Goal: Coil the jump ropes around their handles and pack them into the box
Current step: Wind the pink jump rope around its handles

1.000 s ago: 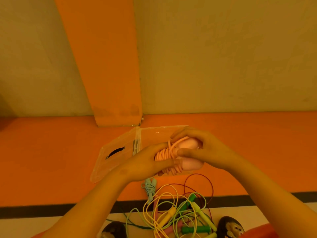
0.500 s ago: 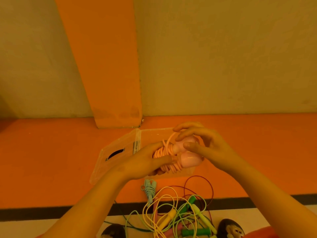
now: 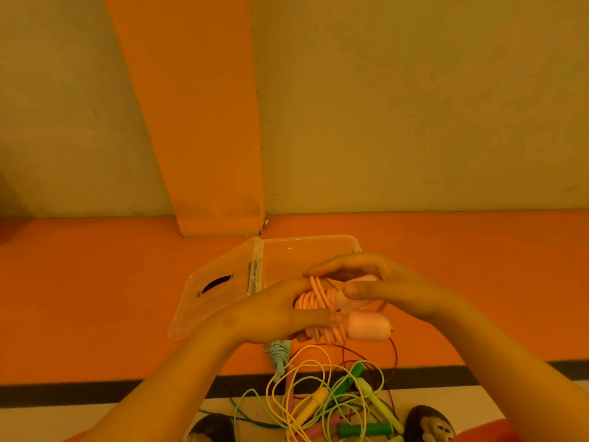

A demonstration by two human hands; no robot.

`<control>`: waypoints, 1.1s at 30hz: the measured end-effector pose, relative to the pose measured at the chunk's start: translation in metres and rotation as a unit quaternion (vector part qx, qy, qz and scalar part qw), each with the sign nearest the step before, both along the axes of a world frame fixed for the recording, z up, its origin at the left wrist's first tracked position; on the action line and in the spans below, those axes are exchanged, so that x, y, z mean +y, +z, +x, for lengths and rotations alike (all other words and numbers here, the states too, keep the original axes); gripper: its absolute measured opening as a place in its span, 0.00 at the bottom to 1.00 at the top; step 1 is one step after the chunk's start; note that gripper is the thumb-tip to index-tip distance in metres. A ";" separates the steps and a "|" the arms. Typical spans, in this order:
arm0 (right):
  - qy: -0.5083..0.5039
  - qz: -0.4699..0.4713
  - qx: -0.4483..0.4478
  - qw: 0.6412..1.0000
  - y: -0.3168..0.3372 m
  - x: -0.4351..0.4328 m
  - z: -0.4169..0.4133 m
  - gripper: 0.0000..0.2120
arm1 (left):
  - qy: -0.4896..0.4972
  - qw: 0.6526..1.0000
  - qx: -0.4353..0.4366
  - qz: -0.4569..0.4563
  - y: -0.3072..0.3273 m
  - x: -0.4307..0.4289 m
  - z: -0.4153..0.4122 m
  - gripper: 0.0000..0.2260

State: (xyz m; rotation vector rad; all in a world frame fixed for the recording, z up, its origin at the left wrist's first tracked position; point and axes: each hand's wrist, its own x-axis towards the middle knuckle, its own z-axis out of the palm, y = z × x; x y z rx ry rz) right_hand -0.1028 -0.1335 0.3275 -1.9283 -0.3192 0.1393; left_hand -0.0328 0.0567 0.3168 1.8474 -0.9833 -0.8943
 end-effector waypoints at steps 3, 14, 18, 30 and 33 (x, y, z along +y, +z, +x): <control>-0.002 0.014 0.004 1.000 0.005 0.001 0.001 0.31 | -0.002 1.000 0.006 -0.022 0.004 0.001 -0.001 0.07; -0.030 0.049 0.018 0.998 0.008 0.001 -0.003 0.32 | 0.017 0.999 0.014 -0.049 0.004 0.004 0.005 0.13; -0.057 0.080 0.042 0.994 0.004 -0.007 -0.005 0.33 | 0.083 0.993 -0.013 -0.087 0.010 0.011 0.010 0.10; -0.194 0.016 -0.038 0.980 0.001 0.020 0.003 0.05 | 0.224 0.948 -0.026 -0.226 0.000 -0.005 0.003 0.14; -0.189 0.038 -0.020 0.981 0.001 0.019 0.003 0.04 | 0.230 0.943 -0.024 -0.239 -0.001 -0.007 0.001 0.18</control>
